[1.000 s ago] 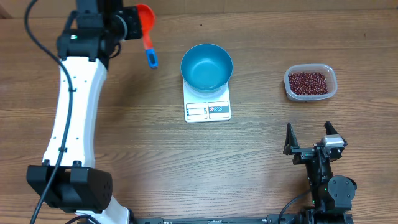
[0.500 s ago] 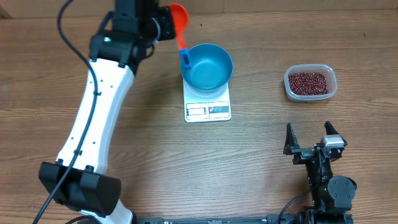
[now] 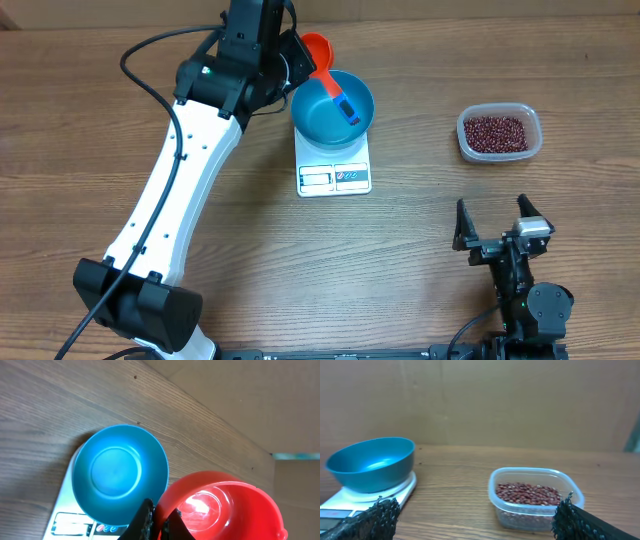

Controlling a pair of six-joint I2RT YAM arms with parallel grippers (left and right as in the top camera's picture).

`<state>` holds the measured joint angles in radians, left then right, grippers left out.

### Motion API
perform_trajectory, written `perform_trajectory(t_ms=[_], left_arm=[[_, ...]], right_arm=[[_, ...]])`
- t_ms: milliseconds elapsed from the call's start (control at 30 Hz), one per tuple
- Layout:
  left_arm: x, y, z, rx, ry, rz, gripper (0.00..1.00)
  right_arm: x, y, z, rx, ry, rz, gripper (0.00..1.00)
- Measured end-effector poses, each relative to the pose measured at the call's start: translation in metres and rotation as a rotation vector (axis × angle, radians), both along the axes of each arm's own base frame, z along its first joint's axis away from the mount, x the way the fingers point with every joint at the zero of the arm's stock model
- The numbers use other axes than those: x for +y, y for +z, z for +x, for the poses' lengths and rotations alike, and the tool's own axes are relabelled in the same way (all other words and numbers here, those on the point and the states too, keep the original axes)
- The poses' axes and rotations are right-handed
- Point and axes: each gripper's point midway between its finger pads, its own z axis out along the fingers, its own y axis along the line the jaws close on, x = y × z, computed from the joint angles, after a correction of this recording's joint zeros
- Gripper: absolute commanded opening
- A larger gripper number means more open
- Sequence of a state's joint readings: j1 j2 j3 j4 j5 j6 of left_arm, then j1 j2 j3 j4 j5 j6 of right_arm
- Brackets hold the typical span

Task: Scoop item into bowl and weigh 150g on scale
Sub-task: 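Lift the red scoop with the left gripper toward the bowl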

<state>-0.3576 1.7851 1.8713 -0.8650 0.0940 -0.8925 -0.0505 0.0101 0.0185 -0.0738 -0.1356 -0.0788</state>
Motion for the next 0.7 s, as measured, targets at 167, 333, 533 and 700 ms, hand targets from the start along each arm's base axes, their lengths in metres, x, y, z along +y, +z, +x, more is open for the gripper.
perform_trajectory(t_ms=[167,333,533,700], left_arm=[[-0.003,0.000,-0.001,0.010,0.010,-0.020,0.04],[-0.006,0.005,0.002,-0.010,0.009,-0.038,0.04],[-0.014,0.012,0.006,-0.035,-0.013,-0.079,0.04],[-0.026,0.018,0.005,-0.055,-0.043,-0.106,0.04]], right_arm=[[0.032,0.008,-0.006,-0.031,0.190,0.007,1.00],[0.057,0.036,-0.019,-0.103,0.359,0.161,1.00],[0.076,0.061,-0.033,-0.081,0.507,0.367,1.00],[0.084,0.107,-0.034,-0.045,0.573,0.429,1.00]])
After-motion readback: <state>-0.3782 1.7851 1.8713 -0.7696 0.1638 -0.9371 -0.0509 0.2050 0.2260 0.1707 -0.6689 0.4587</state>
